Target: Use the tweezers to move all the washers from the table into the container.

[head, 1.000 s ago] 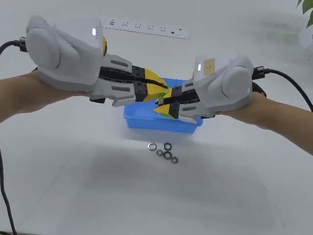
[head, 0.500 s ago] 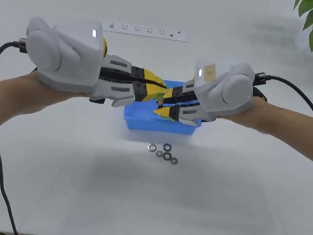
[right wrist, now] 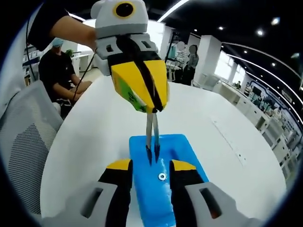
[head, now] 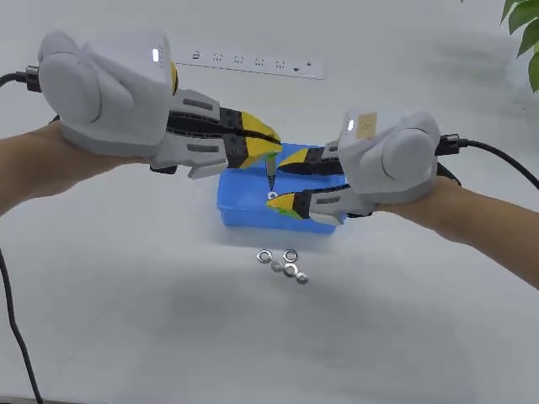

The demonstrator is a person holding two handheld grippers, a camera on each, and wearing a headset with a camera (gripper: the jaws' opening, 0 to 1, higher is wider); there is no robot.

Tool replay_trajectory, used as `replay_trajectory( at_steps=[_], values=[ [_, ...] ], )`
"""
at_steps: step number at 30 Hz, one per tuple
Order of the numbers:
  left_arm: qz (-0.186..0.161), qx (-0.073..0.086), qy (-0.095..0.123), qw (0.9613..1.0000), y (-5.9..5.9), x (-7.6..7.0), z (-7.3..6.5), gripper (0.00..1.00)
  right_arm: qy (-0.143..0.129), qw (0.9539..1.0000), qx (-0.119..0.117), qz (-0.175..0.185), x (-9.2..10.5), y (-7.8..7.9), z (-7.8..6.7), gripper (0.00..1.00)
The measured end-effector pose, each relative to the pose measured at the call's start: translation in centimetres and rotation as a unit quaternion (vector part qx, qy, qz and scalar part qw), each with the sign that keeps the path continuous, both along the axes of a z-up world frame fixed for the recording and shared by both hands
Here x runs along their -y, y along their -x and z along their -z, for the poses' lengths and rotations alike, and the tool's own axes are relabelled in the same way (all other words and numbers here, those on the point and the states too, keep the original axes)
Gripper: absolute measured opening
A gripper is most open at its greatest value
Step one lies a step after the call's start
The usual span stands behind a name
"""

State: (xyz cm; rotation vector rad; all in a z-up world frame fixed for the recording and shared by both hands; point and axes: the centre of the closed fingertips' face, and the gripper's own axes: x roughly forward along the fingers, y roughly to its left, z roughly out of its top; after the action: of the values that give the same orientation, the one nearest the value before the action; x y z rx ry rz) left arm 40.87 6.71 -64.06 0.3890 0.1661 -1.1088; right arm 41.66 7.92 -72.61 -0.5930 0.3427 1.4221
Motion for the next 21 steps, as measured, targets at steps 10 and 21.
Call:
replay_trajectory(
  at_steps=[10, 21],
  values=[
    [-0.008, -0.006, 0.013, 0.9999, 2.2, -0.2, -0.7, 0.05, -0.048, 0.9979, -0.022, 0.038, 2.4, 1.0, -1.3, 0.45],
    [-0.009, -0.015, 0.034, 0.9993, 4.8, -0.2, -0.7, 0.05, -0.053, 0.9959, -0.047, 0.055, 5.7, 3.4, -0.6, 0.65]
  ],
)
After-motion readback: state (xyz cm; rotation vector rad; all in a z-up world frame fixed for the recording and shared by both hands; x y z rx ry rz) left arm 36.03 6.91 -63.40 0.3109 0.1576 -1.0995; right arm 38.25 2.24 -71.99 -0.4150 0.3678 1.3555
